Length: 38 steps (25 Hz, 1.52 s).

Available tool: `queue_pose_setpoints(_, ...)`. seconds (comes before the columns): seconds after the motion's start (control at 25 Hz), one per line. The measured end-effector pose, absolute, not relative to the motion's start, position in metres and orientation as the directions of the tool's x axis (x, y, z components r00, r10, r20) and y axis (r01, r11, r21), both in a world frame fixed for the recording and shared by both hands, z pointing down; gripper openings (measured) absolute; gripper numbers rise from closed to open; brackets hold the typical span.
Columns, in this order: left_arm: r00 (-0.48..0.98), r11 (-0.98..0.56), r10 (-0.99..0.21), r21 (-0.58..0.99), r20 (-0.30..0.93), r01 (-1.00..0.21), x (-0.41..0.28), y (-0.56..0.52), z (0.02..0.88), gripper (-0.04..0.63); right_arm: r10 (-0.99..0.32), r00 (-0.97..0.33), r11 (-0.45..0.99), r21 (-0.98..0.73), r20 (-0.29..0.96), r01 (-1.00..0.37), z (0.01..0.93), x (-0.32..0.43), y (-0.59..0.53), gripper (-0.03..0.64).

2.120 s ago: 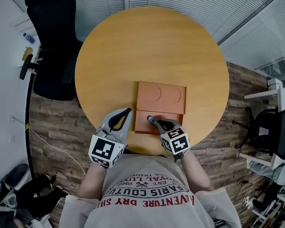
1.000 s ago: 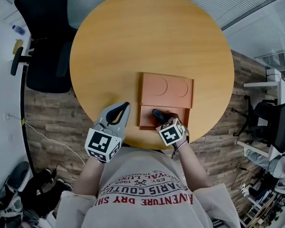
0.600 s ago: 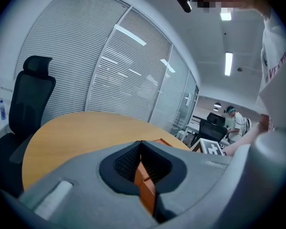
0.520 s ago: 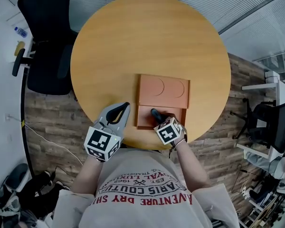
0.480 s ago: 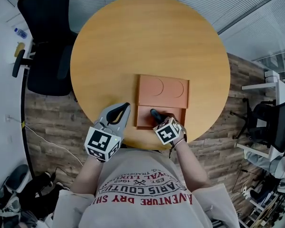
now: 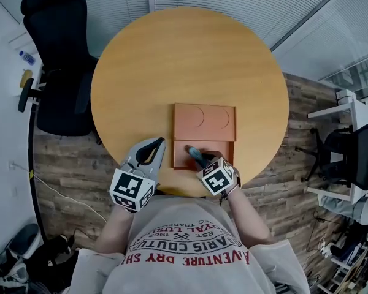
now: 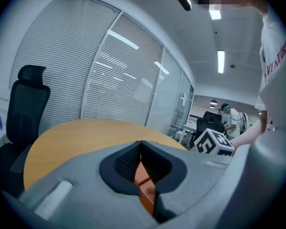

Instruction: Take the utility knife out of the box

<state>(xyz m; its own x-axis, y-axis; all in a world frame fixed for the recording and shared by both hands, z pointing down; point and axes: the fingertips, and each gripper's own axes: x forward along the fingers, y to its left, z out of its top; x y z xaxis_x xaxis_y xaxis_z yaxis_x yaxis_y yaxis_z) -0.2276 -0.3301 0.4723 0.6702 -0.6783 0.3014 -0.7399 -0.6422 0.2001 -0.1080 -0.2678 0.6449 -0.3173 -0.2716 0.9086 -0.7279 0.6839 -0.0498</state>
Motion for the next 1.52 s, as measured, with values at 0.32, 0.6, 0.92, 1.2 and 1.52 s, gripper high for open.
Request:
queue_pose_setpoints(0.32,0.663,-0.642,-0.696,0.175,0.275,-0.746,-0.224,-0.325,0.459,0.009,-0.506,-0.429,0.587,-0.066,0.748,-0.807,0.57,-0.104,-0.29,0.133)
queue_pose_setpoints(0.6,0.652,-0.638,-0.715,0.146,0.252,-0.756,-0.224,-0.327,0.443,0.009,-0.668,-0.483,0.518,-0.113,0.565,-0.848,0.506,-0.092,-0.312,0.133)
queue_pose_setpoints(0.92,0.647,-0.642,-0.735,0.099,0.203,-0.76,-0.223,-0.336,0.418,0.011,-0.816,-0.471,0.47,-0.09,0.334,-0.878,0.436,-0.073,-0.324,0.133)
queue_pose_setpoints(1.2,0.644,-0.646,-0.751,0.043,0.143,-0.762,-0.216,-0.339,0.387,0.009,-0.896,-0.413,0.41,-0.049,0.165,-0.911,0.396,-0.048,-0.322,0.133)
queue_pose_setpoints(1.52,0.66,-0.665,-0.744,-0.013,0.101,-0.747,-0.2,-0.333,0.364,0.009,-0.926,-0.374,0.37,-0.065,0.057,-0.927,0.381,-0.032,-0.313,0.133)
